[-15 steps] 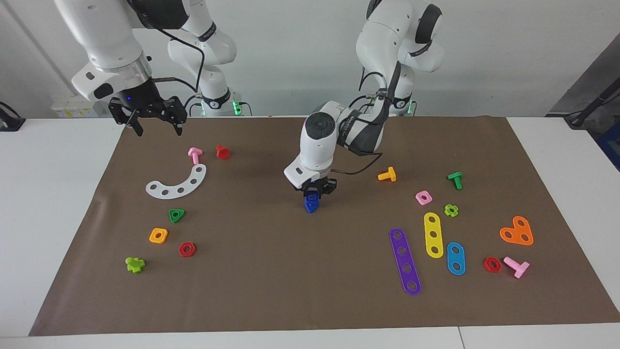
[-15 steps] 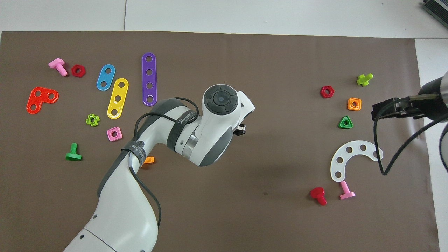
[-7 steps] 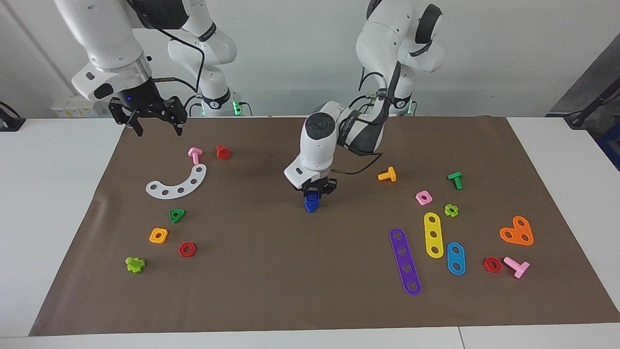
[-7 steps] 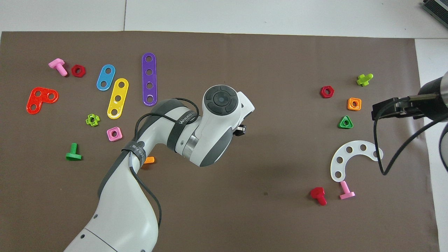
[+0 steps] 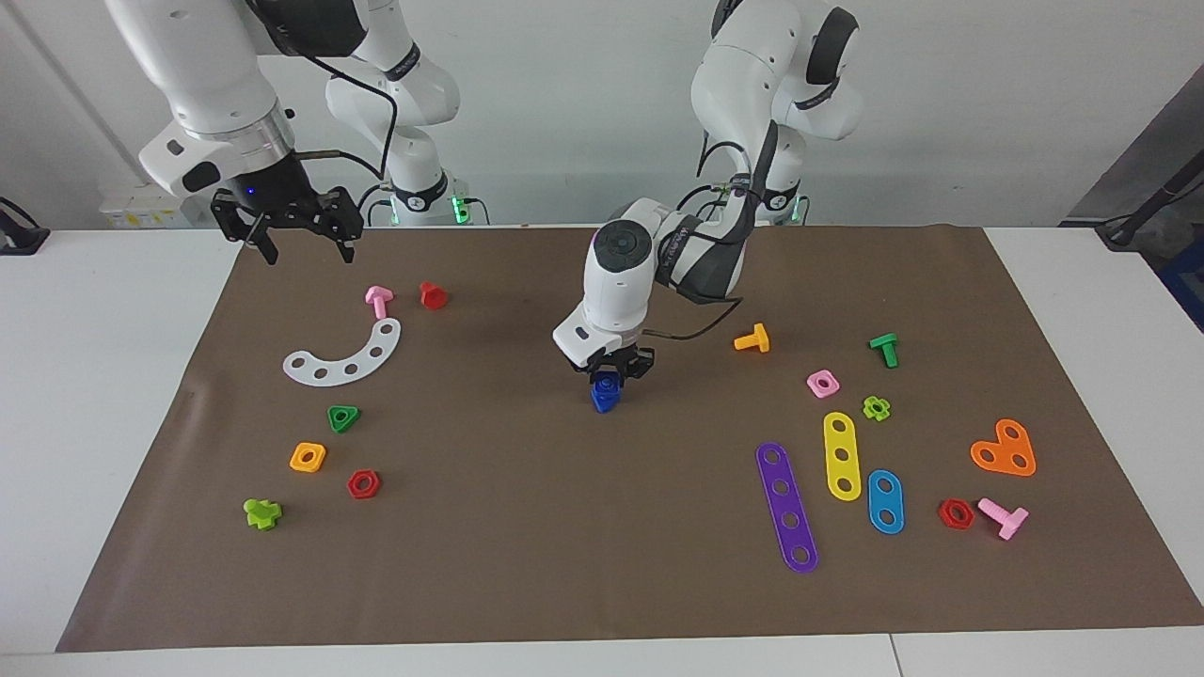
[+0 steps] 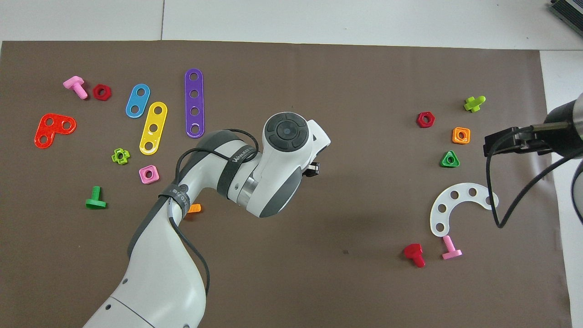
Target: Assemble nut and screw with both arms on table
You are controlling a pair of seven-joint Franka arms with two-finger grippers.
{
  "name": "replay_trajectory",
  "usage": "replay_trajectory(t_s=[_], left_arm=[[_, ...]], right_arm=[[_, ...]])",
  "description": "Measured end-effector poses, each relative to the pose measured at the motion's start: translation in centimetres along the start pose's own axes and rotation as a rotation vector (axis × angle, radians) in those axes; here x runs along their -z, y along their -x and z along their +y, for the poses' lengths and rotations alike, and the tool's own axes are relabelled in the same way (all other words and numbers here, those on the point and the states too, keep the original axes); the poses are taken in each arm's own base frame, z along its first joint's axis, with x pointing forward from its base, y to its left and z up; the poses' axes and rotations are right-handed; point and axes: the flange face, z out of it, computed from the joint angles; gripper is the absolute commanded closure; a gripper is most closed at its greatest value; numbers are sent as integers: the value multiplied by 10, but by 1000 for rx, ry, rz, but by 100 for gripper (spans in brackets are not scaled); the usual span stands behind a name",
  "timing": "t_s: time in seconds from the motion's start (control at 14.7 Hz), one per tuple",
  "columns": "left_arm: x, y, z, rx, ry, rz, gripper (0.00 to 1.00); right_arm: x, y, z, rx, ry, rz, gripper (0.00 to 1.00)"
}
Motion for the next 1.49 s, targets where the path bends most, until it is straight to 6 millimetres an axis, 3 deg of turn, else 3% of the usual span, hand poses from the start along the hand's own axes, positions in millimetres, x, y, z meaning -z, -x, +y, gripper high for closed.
replay_trajectory(t_s=[0.54, 0.88, 1.09, 1.49], left_arm=[[6, -1, -1, 3, 5, 11, 1], [41, -1, -17, 16, 2, 60, 0], [70, 9, -57, 58, 4, 72, 0], [120, 29, -187, 58, 1, 56, 0]], right_arm=[[0, 0, 0, 0, 0, 0, 0], [0, 0, 0, 0, 0, 1, 0], [0, 0, 0, 0, 0, 1, 0], [0, 0, 0, 0, 0, 1, 0]])
